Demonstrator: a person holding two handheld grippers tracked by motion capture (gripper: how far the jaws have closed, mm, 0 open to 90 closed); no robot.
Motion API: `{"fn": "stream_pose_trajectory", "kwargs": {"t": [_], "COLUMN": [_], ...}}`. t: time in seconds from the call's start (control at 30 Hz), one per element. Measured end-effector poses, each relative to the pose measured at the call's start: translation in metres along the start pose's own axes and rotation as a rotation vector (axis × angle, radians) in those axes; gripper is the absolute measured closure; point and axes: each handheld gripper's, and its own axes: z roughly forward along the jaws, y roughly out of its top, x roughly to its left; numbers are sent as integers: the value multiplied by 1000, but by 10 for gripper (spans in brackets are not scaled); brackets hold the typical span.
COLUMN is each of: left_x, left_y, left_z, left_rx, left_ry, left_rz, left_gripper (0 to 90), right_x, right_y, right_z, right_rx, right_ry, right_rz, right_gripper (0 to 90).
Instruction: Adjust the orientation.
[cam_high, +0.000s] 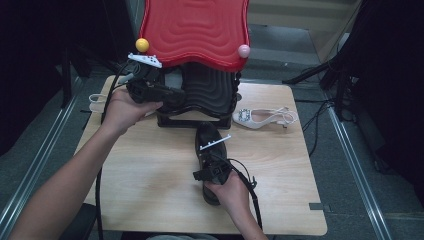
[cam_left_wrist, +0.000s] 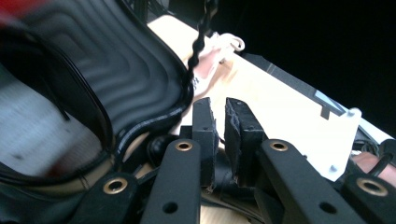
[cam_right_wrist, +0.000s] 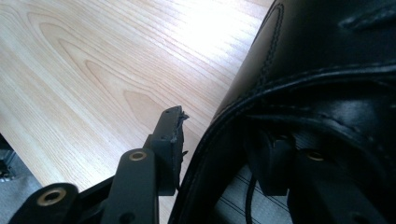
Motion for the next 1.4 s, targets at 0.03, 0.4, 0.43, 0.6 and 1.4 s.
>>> {"fn": "stream_pose_trajectory", "kwargs": {"t": [0.03,0.4,0.43,0.6,1.4], "left_x": [0,0,0,-3,14], "left_y": [0,28,31,43,86], "left_z": [0,-13,-13,-14,-36], "left_rx": [0,-19,-22,-16,-31], "left_ry": [0,44,46,65,144], "left_rz": [0,41,43,64,55], "left_gripper": [828,833,834,841,880], "right_x": [0,-9,-12,-21,-49], "right_y": [0,-4,-5,-7,-8], "right_z": [0,-10,-12,-25,-76], "right_rx": [0,-9,-14,-44,-160], "right_ry": [0,-1,8,28,131], "right_rz": [0,-12,-10,2,62], "right_gripper": [593,816,827,865,865]}}
